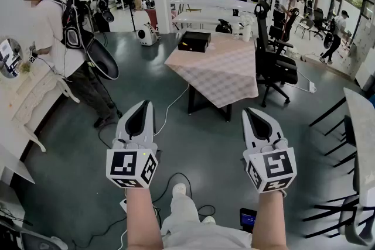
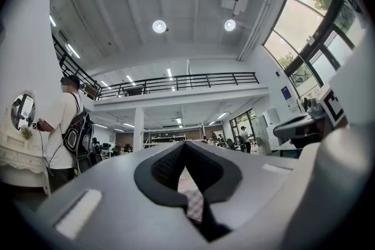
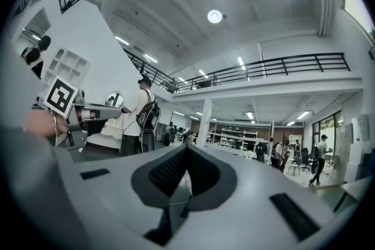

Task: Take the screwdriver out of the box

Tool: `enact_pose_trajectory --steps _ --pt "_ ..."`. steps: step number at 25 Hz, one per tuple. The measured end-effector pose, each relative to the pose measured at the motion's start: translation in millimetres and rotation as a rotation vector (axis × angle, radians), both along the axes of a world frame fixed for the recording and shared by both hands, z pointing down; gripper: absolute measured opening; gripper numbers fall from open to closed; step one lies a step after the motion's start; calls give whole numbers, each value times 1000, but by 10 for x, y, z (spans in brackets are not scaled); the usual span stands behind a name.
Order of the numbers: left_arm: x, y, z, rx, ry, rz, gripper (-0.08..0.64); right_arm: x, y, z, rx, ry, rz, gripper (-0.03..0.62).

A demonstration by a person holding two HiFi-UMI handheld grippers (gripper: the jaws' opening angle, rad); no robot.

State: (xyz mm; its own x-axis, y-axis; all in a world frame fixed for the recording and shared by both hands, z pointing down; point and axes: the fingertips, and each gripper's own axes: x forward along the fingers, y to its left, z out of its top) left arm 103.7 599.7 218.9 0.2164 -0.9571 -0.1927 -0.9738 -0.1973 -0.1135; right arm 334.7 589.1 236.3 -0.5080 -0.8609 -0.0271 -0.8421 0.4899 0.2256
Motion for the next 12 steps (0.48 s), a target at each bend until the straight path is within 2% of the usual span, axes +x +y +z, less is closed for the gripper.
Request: enact_pose_trajectory --steps 6,12 --pt "-29 -279 52 -5 -5 6 8 -40 -305 2 5 -8 7 5" --pt "-317 -761 188 -13 6 -16 8 -381 -761 110 -14 1 -12 5"
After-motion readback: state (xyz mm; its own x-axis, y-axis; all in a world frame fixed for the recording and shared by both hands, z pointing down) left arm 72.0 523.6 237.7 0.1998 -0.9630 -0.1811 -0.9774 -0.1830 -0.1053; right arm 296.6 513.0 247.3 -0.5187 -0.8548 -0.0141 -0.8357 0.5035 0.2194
